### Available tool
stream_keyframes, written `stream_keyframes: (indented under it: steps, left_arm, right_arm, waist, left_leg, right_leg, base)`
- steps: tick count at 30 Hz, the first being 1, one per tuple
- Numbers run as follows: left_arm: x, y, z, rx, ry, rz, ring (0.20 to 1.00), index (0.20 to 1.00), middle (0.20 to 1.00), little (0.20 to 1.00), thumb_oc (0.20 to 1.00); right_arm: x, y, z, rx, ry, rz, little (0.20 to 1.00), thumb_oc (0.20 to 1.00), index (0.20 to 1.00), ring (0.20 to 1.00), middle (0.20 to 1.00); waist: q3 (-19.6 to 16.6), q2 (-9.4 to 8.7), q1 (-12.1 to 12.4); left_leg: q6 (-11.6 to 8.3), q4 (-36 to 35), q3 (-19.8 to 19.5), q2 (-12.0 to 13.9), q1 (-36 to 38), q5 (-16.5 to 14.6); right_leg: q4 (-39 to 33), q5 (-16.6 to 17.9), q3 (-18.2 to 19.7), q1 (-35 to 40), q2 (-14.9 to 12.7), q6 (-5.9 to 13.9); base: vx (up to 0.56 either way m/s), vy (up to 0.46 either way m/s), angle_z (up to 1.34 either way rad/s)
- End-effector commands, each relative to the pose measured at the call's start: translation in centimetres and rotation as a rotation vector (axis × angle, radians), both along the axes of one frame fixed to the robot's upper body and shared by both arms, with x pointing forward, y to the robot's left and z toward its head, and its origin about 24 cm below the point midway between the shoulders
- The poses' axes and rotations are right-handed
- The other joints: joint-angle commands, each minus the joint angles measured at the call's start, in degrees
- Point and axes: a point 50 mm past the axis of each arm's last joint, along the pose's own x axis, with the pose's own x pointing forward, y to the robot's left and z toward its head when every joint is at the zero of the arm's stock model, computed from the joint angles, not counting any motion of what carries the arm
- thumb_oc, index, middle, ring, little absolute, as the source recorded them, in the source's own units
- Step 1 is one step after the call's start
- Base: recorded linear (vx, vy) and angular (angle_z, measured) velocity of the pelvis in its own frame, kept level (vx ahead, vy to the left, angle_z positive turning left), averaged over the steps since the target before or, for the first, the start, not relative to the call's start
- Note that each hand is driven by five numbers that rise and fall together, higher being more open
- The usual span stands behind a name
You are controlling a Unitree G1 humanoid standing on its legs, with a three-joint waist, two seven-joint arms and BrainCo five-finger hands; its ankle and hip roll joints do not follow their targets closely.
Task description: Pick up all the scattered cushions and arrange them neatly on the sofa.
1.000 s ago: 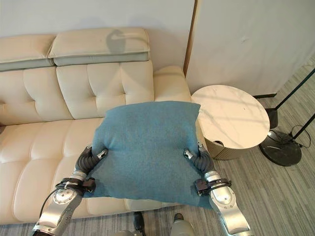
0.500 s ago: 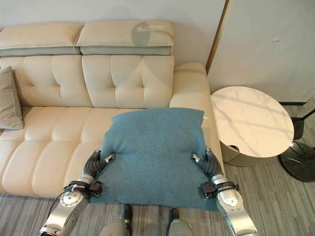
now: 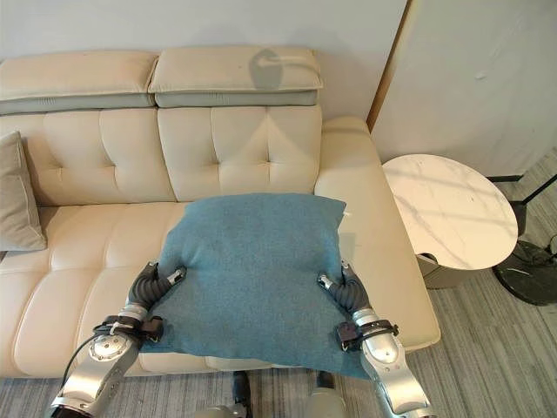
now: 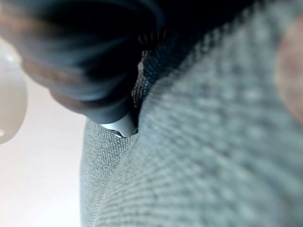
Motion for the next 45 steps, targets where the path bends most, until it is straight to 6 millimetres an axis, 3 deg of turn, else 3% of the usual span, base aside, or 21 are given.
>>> stream_keyframes:
  steps: [1, 2, 3, 6, 10, 12, 13, 14, 17, 18, 19, 20, 21, 22, 23, 26, 28, 32, 37, 41, 45]
  left_arm:
    - [2.8, -2.6, 5.8, -0.017, -0.319, -0.088, 0.200, 0.200, 0.200, 0.200, 0.200]
    - [3.3, -3.0, 6.2, -0.031, -0.340, -0.082, 0.200, 0.200, 0.200, 0.200, 0.200]
    - [4.6, -3.2, 8.1, -0.026, -0.415, -0.073, 0.200, 0.200, 0.200, 0.200, 0.200]
    - [6.8, -4.1, 11.0, -0.009, -0.526, -0.065, 0.200, 0.200, 0.200, 0.200, 0.200]
    - [10.7, -5.4, 18.8, 0.055, -0.756, -0.029, 0.200, 0.200, 0.200, 0.200, 0.200]
    - [12.3, -6.2, 23.0, 0.076, -0.850, 0.004, 0.200, 0.200, 0.200, 0.200, 0.200]
    - [12.3, -6.2, 23.2, 0.076, -0.855, 0.003, 0.200, 0.200, 0.200, 0.200, 0.200]
    - [13.7, -6.2, 28.1, 0.122, -0.931, 0.063, 0.200, 0.200, 0.200, 0.200, 0.200]
    - [14.2, -5.7, 31.5, 0.153, -0.970, 0.115, 0.200, 0.200, 0.200, 0.200, 0.200]
    - [14.3, -4.9, 34.3, 0.145, -0.987, 0.173, 0.200, 0.200, 0.200, 0.200, 0.200]
    - [14.3, -4.9, 34.6, 0.144, -0.992, 0.172, 0.200, 0.200, 0.200, 0.200, 0.200]
    - [14.3, -4.2, 35.6, 0.169, -0.988, 0.208, 0.398, 0.398, 0.398, 0.398, 0.398]
    - [14.4, -3.6, 36.6, 0.172, -0.979, 0.235, 1.000, 1.000, 1.000, 1.000, 1.000]
    - [14.4, -2.9, 37.0, 0.177, -0.960, 0.265, 1.000, 1.000, 1.000, 1.000, 1.000]
    - [14.5, -2.1, 37.5, 0.196, -0.933, 0.289, 1.000, 1.000, 1.000, 1.000, 1.000]
    - [14.6, -1.5, 37.2, 0.190, -0.916, 0.299, 1.000, 1.000, 1.000, 1.000, 1.000]
    - [15.6, 1.4, 33.5, 0.205, -0.753, 0.343, 1.000, 1.000, 1.000, 1.000, 1.000]
    - [16.0, 3.7, 30.5, 0.237, -0.630, 0.385, 1.000, 1.000, 1.000, 1.000, 1.000]
    - [15.6, 6.2, 23.9, 0.267, -0.479, 0.427, 1.000, 1.000, 1.000, 1.000, 1.000]
    - [14.3, 7.4, 20.6, 0.247, -0.459, 0.411, 1.000, 1.000, 1.000, 1.000, 1.000]
    - [13.2, 6.7, 19.5, 0.234, -0.506, 0.324, 1.000, 1.000, 1.000, 1.000, 1.000]
  right_arm:
    - [2.0, 2.2, 5.9, 0.062, -0.307, 0.078, 0.200, 0.200, 0.200, 0.200, 0.200]
    - [2.3, 2.4, 6.2, 0.068, -0.325, 0.068, 0.200, 0.200, 0.200, 0.200, 0.200]
    - [3.9, 4.3, 9.0, 0.075, -0.440, 0.093, 0.200, 0.200, 0.200, 0.200, 0.200]
    - [5.7, 6.0, 12.5, 0.064, -0.570, 0.089, 0.200, 0.200, 0.200, 0.200, 0.200]
    - [9.1, 8.0, 20.6, 0.053, -0.791, 0.022, 0.200, 0.200, 0.200, 0.200, 0.200]
    - [10.3, 8.3, 25.0, 0.073, -0.873, -0.043, 0.200, 0.200, 0.200, 0.200, 0.200]
    - [10.3, 8.3, 25.2, 0.074, -0.878, -0.044, 0.200, 0.200, 0.200, 0.200, 0.200]
    - [11.2, 8.1, 30.3, 0.113, -0.943, -0.124, 0.200, 0.200, 0.200, 0.200, 0.200]
    - [11.6, 7.4, 33.2, 0.102, -0.969, -0.194, 0.200, 0.200, 0.200, 0.200, 0.200]
    - [11.2, 7.2, 36.1, 0.102, -1.016, -0.235, 0.200, 0.200, 0.200, 0.200, 0.200]
    - [11.2, 7.1, 36.3, 0.103, -1.020, -0.235, 0.200, 0.200, 0.200, 0.200, 0.200]
    - [11.2, 6.2, 37.2, 0.085, -1.026, -0.287, 0.200, 0.200, 0.200, 0.200, 0.200]
    - [11.1, 6.1, 37.8, 0.085, -1.035, -0.288, 0.514, 0.514, 0.514, 0.514, 0.514]
    - [11.0, 5.6, 38.4, 0.076, -1.035, -0.315, 0.893, 0.893, 0.893, 0.893, 0.893]
    - [11.4, 4.9, 38.0, 0.031, -1.012, -0.328, 1.000, 1.000, 1.000, 1.000, 1.000]
    - [11.8, 4.5, 37.4, 0.004, -0.987, -0.338, 1.000, 1.000, 1.000, 1.000, 1.000]
    - [13.8, 3.9, 33.3, -0.067, -0.827, -0.301, 1.000, 1.000, 1.000, 1.000, 1.000]
    - [14.8, 3.9, 29.8, -0.074, -0.718, -0.262, 1.000, 1.000, 1.000, 1.000, 1.000]
    - [15.1, 4.1, 23.6, -0.157, -0.601, -0.187, 1.000, 1.000, 1.000, 1.000, 1.000]
    - [14.3, 2.0, 22.7, -0.179, -0.612, -0.194, 1.000, 1.000, 1.000, 1.000, 1.000]
    - [13.4, 0.6, 21.6, -0.196, -0.611, -0.176, 1.000, 1.000, 1.000, 1.000, 1.000]
  waist:
    - [-0.11, -0.36, 0.22]
    - [0.31, 0.04, 0.03]
    - [0.82, 1.43, 1.59]
    - [0.99, 2.89, 2.34]
    - [2.54, 4.27, 3.57]
    - [3.51, 4.76, 4.22]
    - [3.75, 4.70, 4.32]
    - [4.90, 5.37, 5.08]
    - [5.48, 5.75, 5.46]
    - [5.95, 5.98, 5.72]
    - [6.14, 5.97, 5.77]
    - [6.19, 6.14, 5.69]
    - [6.55, 6.36, 5.80]
    - [6.93, 6.60, 5.68]
    - [7.54, 6.87, 5.56]
    - [7.82, 6.97, 5.42]
    - [8.79, 6.81, 5.03]
    - [9.99, 6.49, 4.43]
    - [12.06, 5.92, 4.05]
    - [12.86, 4.65, 4.33]
    - [12.49, 3.66, 4.42]
  left_leg:
    - [-2.98, 3.62, -1.68, -2.64, 1.06, -8.22]
    - [-2.99, 4.13, -2.30, -3.17, -0.08, -8.34]
    - [-3.14, 5.39, -1.53, -4.05, -5.11, -8.02]
    - [-3.13, 6.33, -1.36, -4.16, -9.77, -7.72]
    - [-3.70, 6.65, -1.83, -3.95, -14.79, -6.12]
    - [-4.05, 6.16, -2.43, -3.95, -16.31, -5.23]
    - [-4.05, 6.17, -2.40, -3.96, -16.34, -5.21]
    - [-4.63, 4.67, -3.28, -3.80, -17.56, -3.60]
    - [-4.97, 2.61, -3.92, -3.76, -17.80, -2.42]
    - [-5.24, 0.81, -4.56, -3.80, -18.48, -1.14]
    - [-5.25, 0.71, -4.58, -3.80, -18.51, -1.05]
    - [-5.43, 0.15, -4.79, -3.87, -19.07, -0.52]
    - [-5.52, 0.00, -5.01, -4.02, -19.78, -0.13]
    - [-5.61, -0.20, -5.28, -4.08, -20.34, 0.17]
    - [-5.76, -0.31, -5.67, -4.33, -21.07, 0.63]
    - [-5.85, -0.32, -5.80, -4.48, -21.45, 0.81]
    - [-5.83, -0.32, -5.75, -4.66, -21.85, 1.06]
    - [-5.98, -0.32, -5.69, -4.55, -21.71, 1.24]
    - [-6.10, -0.32, -5.25, -4.27, -20.62, 1.18]
    - [-5.81, 0.10, -4.28, -3.92, -19.16, 0.69]
    - [-5.46, 1.47, -4.07, -3.72, -18.19, -0.08]
  right_leg:
    - [-5.01, 0.93, 0.30, -0.64, 1.68, 1.51]
    - [-4.72, 0.97, 2.67, -1.46, 2.50, 1.20]
    - [-5.76, 2.53, 0.77, -4.97, 0.40, 0.95]
    - [-5.99, 3.13, 0.56, -8.93, 0.14, 0.88]
    - [-5.74, 3.70, 0.50, -13.37, 0.48, 1.08]
    - [-5.72, 3.68, 0.56, -14.83, 0.62, 1.22]
    - [-5.68, 3.70, 0.60, -14.89, 0.62, 1.22]
    - [-5.91, 3.92, 0.54, -16.21, 0.83, 1.55]
    - [-6.31, 4.02, 0.70, -17.13, 1.20, 1.90]
    - [-6.78, 4.30, 0.91, -18.23, 1.39, 2.00]
    - [-6.77, 4.32, 0.90, -18.31, 1.39, 2.00]
    - [-6.90, 4.58, 0.96, -18.89, 1.44, 2.11]
    - [-7.00, 4.66, 0.91, -19.53, 1.47, 2.08]
    - [-6.98, 4.80, 0.99, -20.11, 1.52, 2.14]
    - [-6.95, 4.65, 0.98, -20.79, 1.67, 1.90]
    - [-6.67, 4.66, 0.91, -21.29, 1.83, 1.87]
    - [-5.70, 4.27, 0.97, -21.97, 2.20, 1.42]
    - [-5.31, 4.28, 0.90, -21.87, 2.21, 1.38]
    - [-5.75, 4.80, 0.80, -20.61, 2.13, 1.36]
    - [-6.46, 5.45, 1.01, -18.99, 2.12, 1.42]
    - [-7.11, 5.86, 0.88, -16.96, 1.93, 1.33]
  base:
    - [-0.03, -0.002, 0.47]
    - [-0.07, -0.002, 0.44]
    - [-0.08, -0.019, 0.28]
    - [-0.04, -0.040, 0.14]
    - [-0.04, -0.056, 0.01]
    - [-0.02, -0.045, 0.02]
    - [0.00, -0.064, 0.15]
    - [0.03, -0.068, 0.14]
    - [0.03, -0.043, 0.12]
    - [0.04, -0.034, -0.03]
    - [0.03, -0.035, -0.03]
    - [0.00, 0.000, 0.00]
    - [0.00, 0.000, 0.00]
    - [0.00, 0.000, 0.00]
    - [0.00, 0.000, 0.00]
    - [0.00, -0.008, 0.01]
    - [-0.02, -0.017, 0.05]
    - [-0.04, -0.005, 0.07]
    - [-0.07, 0.010, 0.00]
    - [-0.07, 0.023, -0.03]
    - [-0.05, -0.005, 0.04]
